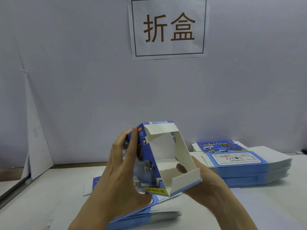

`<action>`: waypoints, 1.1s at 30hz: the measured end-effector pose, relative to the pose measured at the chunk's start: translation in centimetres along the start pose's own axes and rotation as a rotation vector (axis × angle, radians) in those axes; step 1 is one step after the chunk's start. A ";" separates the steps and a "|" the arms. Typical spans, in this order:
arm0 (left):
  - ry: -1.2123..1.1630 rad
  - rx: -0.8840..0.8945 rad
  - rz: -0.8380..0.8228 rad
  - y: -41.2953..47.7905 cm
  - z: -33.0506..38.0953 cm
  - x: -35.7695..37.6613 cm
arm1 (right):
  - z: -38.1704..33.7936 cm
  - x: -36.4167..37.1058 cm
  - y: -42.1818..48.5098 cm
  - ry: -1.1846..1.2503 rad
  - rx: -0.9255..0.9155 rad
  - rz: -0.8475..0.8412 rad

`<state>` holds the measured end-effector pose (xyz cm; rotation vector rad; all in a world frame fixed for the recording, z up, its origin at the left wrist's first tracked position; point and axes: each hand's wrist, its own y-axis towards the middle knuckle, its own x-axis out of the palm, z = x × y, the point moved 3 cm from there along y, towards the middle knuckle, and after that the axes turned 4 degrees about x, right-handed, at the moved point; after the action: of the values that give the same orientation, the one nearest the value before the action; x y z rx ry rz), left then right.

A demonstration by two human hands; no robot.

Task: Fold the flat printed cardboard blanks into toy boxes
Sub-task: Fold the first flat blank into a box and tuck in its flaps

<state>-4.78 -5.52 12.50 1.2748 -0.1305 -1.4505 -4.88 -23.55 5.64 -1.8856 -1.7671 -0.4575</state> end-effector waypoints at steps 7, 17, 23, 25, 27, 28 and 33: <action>0.287 0.288 0.053 -1.9 -2.9 -0.4 | -3.6 -2.9 -1.5 -0.067 -0.459 0.235; 0.344 0.316 0.048 -1.9 -2.1 0.1 | -4.3 -3.3 -2.4 -0.170 -0.843 0.389; 0.353 0.290 0.027 -1.9 -1.9 0.0 | -3.9 -2.1 -3.1 -0.260 -1.019 0.485; 0.317 0.258 0.016 -1.9 -2.1 -0.1 | -4.0 -1.8 -3.0 -0.158 -0.912 0.403; 0.287 0.244 0.021 -2.0 -2.2 -0.4 | -4.1 -1.7 -2.6 0.003 -0.764 0.226; 0.285 0.246 0.028 -2.0 -2.3 -0.4 | -4.2 -1.6 -2.6 0.094 -0.691 0.147; 0.304 0.258 0.020 -1.9 -2.5 -0.4 | -3.9 -1.3 -2.0 0.236 -0.421 -0.073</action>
<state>-4.29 -3.16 10.48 1.6855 -0.1290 -1.2337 -6.65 -26.83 8.37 -1.9399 -1.6786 -1.1051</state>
